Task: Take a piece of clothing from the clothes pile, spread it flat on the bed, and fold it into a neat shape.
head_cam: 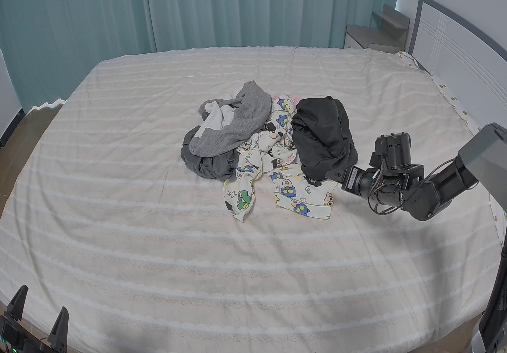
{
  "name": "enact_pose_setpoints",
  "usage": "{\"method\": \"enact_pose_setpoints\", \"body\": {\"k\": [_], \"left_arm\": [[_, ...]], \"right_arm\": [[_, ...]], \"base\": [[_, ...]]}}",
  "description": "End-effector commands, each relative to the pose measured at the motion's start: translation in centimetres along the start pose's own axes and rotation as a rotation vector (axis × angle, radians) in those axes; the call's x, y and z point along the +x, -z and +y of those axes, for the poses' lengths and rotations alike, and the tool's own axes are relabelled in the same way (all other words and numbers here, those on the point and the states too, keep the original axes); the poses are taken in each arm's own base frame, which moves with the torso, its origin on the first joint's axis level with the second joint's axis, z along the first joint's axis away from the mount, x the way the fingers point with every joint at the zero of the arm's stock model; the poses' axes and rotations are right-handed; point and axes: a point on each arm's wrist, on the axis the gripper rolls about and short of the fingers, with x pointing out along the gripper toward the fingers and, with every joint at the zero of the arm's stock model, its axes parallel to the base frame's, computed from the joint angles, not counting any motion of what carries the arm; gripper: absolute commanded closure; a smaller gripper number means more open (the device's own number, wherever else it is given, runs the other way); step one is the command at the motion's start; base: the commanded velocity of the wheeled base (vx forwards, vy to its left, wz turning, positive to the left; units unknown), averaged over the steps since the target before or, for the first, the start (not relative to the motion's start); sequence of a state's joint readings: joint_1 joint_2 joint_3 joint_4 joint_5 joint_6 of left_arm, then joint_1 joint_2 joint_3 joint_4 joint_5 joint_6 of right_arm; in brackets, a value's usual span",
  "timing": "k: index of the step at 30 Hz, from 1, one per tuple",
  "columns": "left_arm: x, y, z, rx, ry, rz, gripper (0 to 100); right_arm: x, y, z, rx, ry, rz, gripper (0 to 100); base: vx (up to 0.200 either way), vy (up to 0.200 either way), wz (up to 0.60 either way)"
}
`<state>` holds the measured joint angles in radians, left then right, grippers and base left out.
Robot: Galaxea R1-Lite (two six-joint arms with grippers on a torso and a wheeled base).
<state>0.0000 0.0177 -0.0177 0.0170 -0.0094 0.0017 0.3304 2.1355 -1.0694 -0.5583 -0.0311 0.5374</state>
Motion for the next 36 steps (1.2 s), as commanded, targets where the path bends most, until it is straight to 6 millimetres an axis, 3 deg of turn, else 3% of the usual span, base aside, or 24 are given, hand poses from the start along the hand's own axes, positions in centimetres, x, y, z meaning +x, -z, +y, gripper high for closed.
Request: {"method": "enact_pose_setpoints", "body": {"k": [1, 10, 27, 36], "left_arm": [[0.0, 0.4, 0.0, 0.0, 0.0, -0.002, 0], [0.0, 0.4, 0.0, 0.0, 0.0, -0.002, 0], [0.0, 0.4, 0.0, 0.0, 0.0, -0.002, 0], [0.0, 0.4, 0.0, 0.0, 0.0, -0.002, 0]], "right_arm": [[2.3, 2.4, -0.9, -0.005, 0.011, 0.034, 0], [4.7, 4.5, -1.8, -0.007, 0.025, 0.056, 0], [6.2, 5.6, 0.4, -0.034, -0.026, 0.057, 0], [7.6, 5.8, -0.1, -0.032, 0.016, 0.043, 0]], "base": [[0.0, 0.0, 0.0], [0.0, 0.0, 0.0], [0.0, 0.0, 0.0], [0.0, 0.0, 0.0]]}}
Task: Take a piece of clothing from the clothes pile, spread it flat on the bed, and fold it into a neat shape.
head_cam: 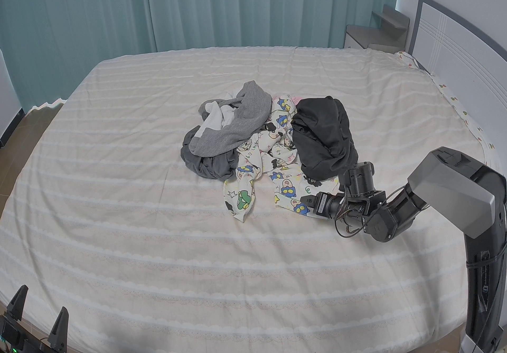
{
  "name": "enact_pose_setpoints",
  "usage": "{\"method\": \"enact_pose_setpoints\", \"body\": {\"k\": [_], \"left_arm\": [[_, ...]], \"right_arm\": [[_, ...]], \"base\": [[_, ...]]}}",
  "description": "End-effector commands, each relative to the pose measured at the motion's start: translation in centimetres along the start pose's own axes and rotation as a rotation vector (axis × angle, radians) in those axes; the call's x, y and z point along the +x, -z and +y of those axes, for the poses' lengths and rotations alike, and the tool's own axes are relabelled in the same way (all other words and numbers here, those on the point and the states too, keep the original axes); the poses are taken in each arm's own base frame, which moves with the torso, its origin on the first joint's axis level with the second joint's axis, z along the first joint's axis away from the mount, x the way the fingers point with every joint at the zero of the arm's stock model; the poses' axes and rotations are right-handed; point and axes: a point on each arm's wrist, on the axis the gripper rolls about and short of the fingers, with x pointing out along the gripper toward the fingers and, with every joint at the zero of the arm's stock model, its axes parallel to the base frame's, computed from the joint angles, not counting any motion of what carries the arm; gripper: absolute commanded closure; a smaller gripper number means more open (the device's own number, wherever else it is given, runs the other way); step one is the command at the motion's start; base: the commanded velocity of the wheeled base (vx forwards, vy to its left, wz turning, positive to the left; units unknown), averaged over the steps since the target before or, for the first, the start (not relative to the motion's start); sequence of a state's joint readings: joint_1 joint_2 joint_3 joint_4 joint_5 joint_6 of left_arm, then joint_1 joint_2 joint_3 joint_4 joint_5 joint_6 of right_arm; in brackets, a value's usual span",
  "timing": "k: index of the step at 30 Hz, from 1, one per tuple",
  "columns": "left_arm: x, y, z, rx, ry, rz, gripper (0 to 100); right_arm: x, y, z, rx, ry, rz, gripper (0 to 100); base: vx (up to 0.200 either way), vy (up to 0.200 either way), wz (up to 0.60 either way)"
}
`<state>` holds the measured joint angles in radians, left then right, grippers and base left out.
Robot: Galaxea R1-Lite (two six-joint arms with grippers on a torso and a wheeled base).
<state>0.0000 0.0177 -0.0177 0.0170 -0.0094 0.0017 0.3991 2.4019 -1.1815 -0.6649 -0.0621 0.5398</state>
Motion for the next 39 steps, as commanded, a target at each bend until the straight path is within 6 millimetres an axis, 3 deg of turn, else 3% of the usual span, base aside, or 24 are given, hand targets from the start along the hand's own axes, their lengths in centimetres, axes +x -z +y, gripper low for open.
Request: {"method": "enact_pose_setpoints", "body": {"k": [1, 7, 16, 24, 25, 34, 39], "left_arm": [[0.0, 0.4, 0.0, 0.0, 0.0, -0.002, 0], [0.0, 0.4, 0.0, 0.0, 0.0, -0.002, 0], [0.0, 0.4, 0.0, 0.0, 0.0, -0.002, 0], [0.0, 0.4, 0.0, 0.0, 0.0, -0.002, 0], [0.0, 0.4, 0.0, 0.0, 0.0, -0.002, 0], [0.0, 0.4, 0.0, 0.0, 0.0, -0.002, 0], [0.0, 0.4, 0.0, 0.0, 0.0, -0.002, 0]], "right_arm": [[1.2, -0.2, -0.4, 0.006, 0.038, -0.028, 0], [2.4, -0.1, 0.1, 0.0, 0.022, -0.037, 0], [4.9, 0.3, 2.6, -0.021, -0.002, -0.024, 0], [5.5, 1.2, 4.2, -0.043, -0.022, -0.013, 0], [5.5, 1.3, 4.2, -0.043, -0.021, -0.012, 100], [5.2, 1.3, 4.4, -0.049, -0.026, -0.016, 100], [3.6, 0.5, 4.7, -0.046, -0.062, -0.071, 100]], "base": [[0.0, 0.0, 0.0], [0.0, 0.0, 0.0], [0.0, 0.0, 0.0], [0.0, 0.0, 0.0], [0.0, 0.0, 0.0], [0.0, 0.0, 0.0], [0.0, 0.0, 0.0]]}}
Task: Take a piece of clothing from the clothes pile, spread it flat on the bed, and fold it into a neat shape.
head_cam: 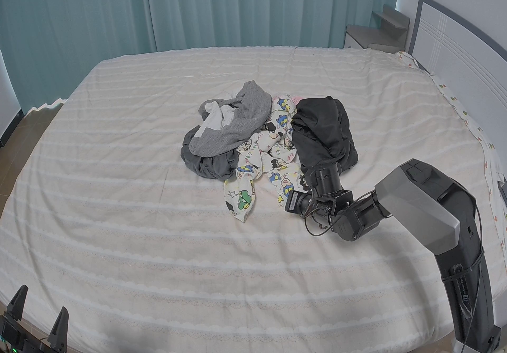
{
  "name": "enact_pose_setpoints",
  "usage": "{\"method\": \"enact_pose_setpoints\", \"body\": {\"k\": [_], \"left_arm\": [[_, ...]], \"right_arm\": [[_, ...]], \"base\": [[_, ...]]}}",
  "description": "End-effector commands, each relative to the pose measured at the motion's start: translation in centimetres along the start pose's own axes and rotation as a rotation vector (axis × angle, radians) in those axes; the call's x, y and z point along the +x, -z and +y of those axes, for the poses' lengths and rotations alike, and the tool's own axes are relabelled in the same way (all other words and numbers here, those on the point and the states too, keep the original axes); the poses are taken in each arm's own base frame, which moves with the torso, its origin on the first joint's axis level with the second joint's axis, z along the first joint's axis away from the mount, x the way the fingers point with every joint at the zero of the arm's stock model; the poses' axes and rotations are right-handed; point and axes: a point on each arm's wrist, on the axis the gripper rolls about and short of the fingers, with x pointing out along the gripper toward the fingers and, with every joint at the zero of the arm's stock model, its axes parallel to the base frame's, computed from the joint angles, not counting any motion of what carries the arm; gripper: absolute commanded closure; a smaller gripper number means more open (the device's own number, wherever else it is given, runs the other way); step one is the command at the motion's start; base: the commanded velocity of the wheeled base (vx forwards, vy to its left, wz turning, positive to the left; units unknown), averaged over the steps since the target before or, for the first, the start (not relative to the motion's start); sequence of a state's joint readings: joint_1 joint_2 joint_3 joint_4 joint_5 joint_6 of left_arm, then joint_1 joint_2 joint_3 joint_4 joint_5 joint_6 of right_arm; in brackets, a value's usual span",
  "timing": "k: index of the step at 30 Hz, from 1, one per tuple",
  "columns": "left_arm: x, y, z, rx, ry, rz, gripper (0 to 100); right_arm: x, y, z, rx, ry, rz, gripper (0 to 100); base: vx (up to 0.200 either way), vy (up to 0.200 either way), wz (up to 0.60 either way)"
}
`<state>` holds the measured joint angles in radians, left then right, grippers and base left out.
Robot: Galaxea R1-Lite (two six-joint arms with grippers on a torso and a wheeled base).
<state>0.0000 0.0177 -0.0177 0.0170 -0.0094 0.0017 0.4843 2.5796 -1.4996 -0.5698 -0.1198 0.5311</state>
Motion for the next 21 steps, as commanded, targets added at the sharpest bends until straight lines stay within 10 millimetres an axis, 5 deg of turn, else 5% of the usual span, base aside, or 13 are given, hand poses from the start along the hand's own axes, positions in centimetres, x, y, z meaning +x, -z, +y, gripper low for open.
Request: {"method": "enact_pose_setpoints", "body": {"k": [1, 8, 21], "left_arm": [[0.0, 0.4, 0.0, 0.0, 0.0, -0.002, 0], [0.0, 0.4, 0.0, 0.0, 0.0, -0.002, 0], [0.0, 0.4, 0.0, 0.0, 0.0, -0.002, 0]], "right_arm": [[-1.8, -1.1, 0.5, 0.001, -0.031, -0.05, 100], [-4.6, -1.5, 1.5, -0.014, -0.054, -0.045, 100], [-6.5, 0.2, 0.2, -0.027, -0.019, 0.036, 100]], "base": [[0.0, 0.0, 0.0], [0.0, 0.0, 0.0], [0.0, 0.0, 0.0]]}}
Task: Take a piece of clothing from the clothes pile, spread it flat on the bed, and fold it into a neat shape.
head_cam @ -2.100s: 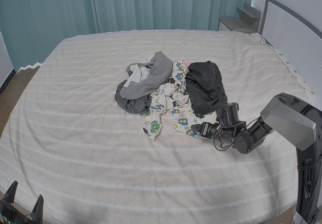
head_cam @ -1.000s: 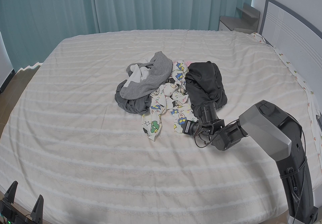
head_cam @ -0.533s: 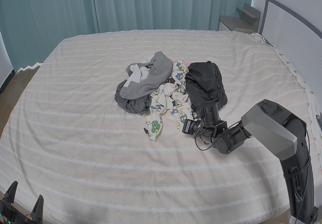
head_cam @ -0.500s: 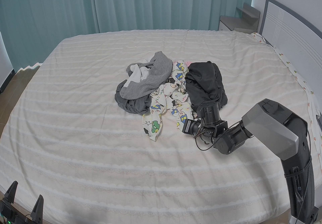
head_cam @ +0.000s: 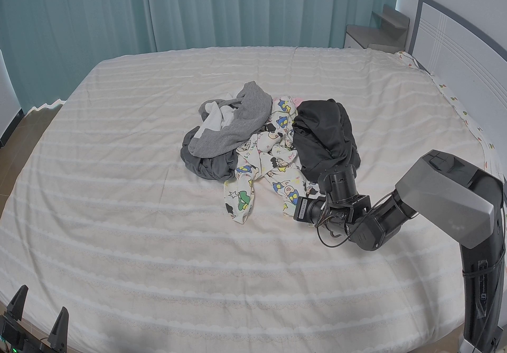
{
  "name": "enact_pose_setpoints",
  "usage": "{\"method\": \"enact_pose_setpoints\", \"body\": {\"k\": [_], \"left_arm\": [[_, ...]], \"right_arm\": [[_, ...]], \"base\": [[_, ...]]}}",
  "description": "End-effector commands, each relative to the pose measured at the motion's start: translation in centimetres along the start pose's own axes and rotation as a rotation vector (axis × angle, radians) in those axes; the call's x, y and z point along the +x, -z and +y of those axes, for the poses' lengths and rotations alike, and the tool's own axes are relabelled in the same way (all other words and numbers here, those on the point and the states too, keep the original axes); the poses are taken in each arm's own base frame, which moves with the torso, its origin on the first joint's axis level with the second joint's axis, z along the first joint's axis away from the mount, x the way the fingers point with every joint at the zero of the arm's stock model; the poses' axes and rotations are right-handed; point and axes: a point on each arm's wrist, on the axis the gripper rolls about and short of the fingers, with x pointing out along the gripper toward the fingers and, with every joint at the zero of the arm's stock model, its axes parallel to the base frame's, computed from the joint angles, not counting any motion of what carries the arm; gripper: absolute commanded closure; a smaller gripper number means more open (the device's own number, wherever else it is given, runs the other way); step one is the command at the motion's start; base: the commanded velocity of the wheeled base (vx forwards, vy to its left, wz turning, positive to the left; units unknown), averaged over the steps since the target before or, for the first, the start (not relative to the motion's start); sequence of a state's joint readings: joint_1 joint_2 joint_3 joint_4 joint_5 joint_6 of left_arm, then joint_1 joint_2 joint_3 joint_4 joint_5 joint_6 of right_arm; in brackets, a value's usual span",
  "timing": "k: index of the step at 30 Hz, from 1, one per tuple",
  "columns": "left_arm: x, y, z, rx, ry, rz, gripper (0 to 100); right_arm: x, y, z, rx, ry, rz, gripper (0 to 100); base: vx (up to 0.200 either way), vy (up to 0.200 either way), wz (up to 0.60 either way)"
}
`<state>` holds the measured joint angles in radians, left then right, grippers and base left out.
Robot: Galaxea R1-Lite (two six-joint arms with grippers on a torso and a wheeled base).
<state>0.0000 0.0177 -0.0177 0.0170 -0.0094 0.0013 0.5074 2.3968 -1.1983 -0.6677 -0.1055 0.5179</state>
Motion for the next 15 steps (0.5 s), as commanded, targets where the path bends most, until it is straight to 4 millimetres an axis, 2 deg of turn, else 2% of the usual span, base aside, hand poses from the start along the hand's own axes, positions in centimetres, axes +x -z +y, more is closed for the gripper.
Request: {"method": "enact_pose_setpoints", "body": {"k": [1, 5, 8, 15], "left_arm": [[0.0, 0.4, 0.0, 0.0, 0.0, -0.002, 0], [0.0, 0.4, 0.0, 0.0, 0.0, -0.002, 0], [0.0, 0.4, 0.0, 0.0, 0.0, -0.002, 0], [0.0, 0.4, 0.0, 0.0, 0.0, -0.002, 0]], "right_arm": [[-1.0, -0.1, -0.1, 0.0, 0.004, 0.007, 100], [-1.7, 0.6, -0.4, -0.005, 0.014, 0.032, 100], [-3.0, 1.2, 0.0, -0.004, -0.013, 0.041, 100], [-6.0, 0.4, 0.8, 0.008, -0.095, -0.062, 100]], "base": [[0.0, 0.0, 0.0], [0.0, 0.0, 0.0], [0.0, 0.0, 0.0], [0.0, 0.0, 0.0]]}}
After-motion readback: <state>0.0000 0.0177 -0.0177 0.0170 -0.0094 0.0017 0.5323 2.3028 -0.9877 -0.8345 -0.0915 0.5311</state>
